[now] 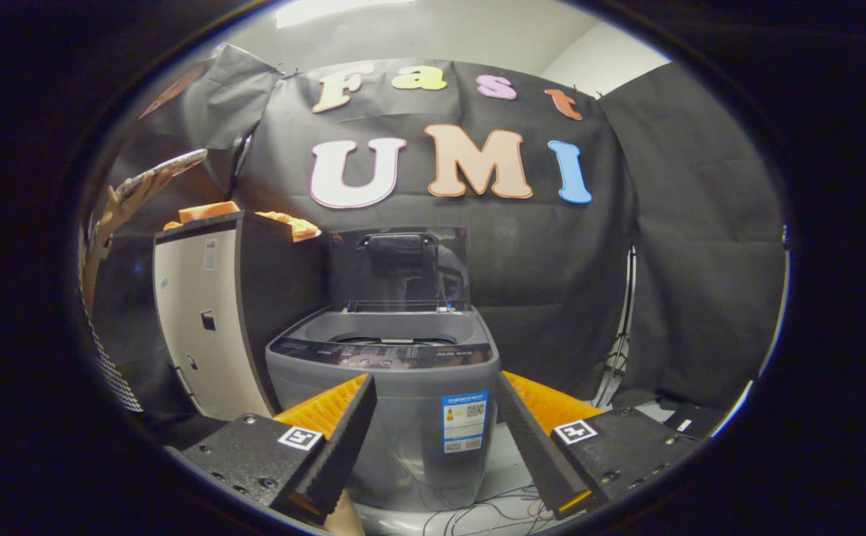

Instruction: Put the clothes into the washing machine and then close the washing machine lid.

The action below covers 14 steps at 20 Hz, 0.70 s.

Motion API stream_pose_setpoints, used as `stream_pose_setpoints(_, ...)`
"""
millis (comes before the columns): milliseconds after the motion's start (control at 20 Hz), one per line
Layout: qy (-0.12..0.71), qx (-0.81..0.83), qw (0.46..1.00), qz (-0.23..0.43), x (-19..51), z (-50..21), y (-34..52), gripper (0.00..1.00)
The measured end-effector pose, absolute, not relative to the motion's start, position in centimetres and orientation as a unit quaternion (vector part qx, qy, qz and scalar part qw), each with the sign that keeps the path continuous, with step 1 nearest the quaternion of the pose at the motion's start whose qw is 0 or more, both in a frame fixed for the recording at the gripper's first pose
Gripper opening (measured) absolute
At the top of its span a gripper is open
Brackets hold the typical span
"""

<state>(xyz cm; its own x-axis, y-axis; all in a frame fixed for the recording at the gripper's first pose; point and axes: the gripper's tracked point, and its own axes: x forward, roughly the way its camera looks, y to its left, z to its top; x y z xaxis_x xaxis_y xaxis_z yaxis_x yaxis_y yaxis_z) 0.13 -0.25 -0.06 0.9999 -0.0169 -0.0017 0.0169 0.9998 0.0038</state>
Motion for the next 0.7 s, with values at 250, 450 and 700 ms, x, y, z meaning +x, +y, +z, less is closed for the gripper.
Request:
stream_pose_setpoints(250,0.001,0.001,1.000,-0.007,0.07,-0.03,-0.15,0.97)
stream_pose_setpoints(450,0.001,0.002,1.000,-0.007,0.08,-0.04,-0.17,0.97)
stream_pose_setpoints(700,0.002,0.002,1.000,-0.004,0.09,-0.05,-0.07,0.97)
